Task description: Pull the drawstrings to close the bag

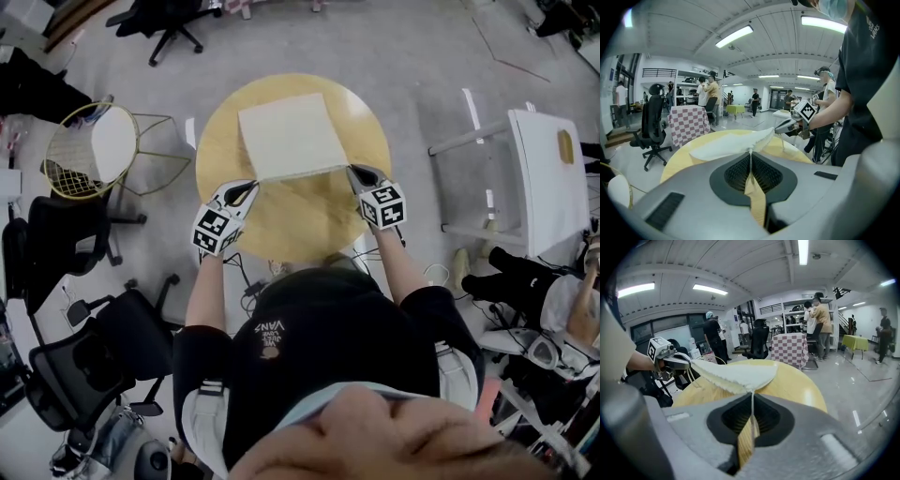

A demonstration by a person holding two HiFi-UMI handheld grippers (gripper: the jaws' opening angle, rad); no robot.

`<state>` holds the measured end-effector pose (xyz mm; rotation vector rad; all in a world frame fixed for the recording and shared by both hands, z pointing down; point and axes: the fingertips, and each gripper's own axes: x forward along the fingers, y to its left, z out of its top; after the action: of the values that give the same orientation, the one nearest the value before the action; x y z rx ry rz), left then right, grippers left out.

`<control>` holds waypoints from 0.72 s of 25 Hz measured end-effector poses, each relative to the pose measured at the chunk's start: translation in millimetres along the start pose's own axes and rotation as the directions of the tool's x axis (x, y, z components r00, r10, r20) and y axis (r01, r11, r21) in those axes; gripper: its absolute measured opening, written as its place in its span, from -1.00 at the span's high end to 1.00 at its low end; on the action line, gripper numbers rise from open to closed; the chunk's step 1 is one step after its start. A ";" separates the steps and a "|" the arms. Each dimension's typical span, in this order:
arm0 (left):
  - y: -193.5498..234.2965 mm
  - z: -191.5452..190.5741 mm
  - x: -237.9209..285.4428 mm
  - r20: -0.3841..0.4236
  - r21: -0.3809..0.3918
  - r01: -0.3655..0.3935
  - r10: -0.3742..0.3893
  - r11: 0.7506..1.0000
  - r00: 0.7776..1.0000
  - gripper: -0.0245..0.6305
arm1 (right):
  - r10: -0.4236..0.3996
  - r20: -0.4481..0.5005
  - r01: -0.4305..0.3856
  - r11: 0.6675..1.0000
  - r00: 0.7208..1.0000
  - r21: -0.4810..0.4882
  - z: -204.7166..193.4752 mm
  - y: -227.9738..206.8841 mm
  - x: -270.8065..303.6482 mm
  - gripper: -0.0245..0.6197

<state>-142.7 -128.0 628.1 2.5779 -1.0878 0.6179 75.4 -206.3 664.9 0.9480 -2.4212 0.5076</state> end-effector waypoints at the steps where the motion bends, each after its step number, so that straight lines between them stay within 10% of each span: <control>1: -2.0 3.0 -1.1 0.004 0.003 -0.001 0.001 1.000 1.000 0.89 | -0.007 0.007 0.007 1.000 1.000 0.001 1.2 -0.1 -3.3 0.91; 18: -3.9 27.6 -32.9 0.087 -0.093 -0.066 0.074 0.993 0.993 0.89 | -0.072 0.128 0.070 0.997 0.989 0.024 31.7 20.8 -41.4 0.91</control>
<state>-152.8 -116.4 587.7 2.5209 -1.2111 0.4612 77.6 -186.0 612.6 1.1027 -2.4902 0.4576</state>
